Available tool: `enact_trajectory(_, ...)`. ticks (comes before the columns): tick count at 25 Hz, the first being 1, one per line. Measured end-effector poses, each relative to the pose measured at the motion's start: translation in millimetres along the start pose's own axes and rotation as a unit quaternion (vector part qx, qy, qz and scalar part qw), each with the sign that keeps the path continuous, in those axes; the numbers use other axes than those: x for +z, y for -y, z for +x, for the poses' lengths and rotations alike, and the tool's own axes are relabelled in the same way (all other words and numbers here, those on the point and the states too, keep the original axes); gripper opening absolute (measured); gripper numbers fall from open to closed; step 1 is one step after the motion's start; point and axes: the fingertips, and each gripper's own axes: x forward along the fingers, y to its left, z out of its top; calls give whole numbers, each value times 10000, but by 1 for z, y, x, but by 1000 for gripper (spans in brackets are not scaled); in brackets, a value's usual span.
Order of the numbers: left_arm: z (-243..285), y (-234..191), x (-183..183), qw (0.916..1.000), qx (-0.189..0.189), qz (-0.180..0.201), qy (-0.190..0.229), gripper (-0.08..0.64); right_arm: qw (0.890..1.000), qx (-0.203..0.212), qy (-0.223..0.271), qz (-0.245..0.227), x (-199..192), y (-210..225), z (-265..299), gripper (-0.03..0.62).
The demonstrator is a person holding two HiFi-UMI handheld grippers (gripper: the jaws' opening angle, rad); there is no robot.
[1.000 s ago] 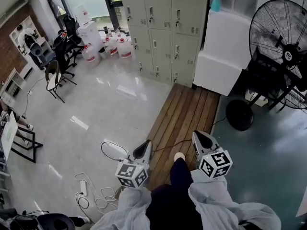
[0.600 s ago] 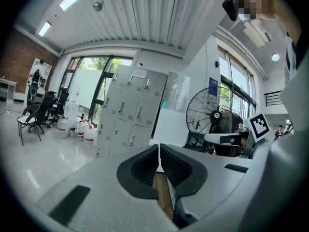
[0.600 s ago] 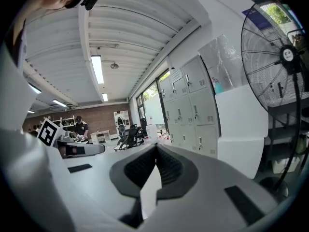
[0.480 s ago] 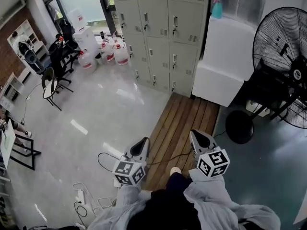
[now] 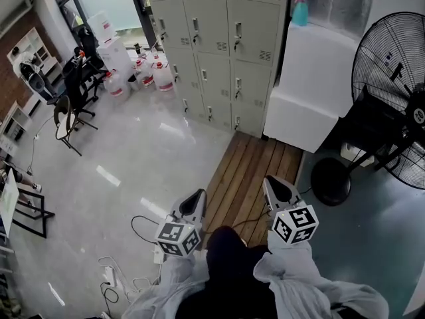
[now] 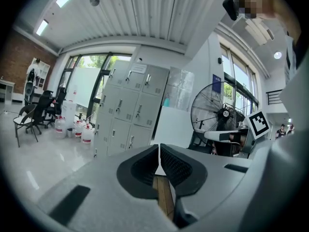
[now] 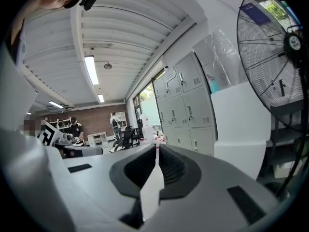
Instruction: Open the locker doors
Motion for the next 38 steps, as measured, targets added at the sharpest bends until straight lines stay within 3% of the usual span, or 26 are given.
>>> enact_trajectory(9,23,-9,0,9999,-28,-41,-113,17,9997,161,50,159,2,6,20,92)
enact_trajectory(23,117,-31,15,9998,-51,-185,-95,17,9994,316,-113,129,16,57,83,95)
enact_trajectory(38,255,-73,78,9988,336,-331,100,17,9981,609,-106,18,86,157,203,95)
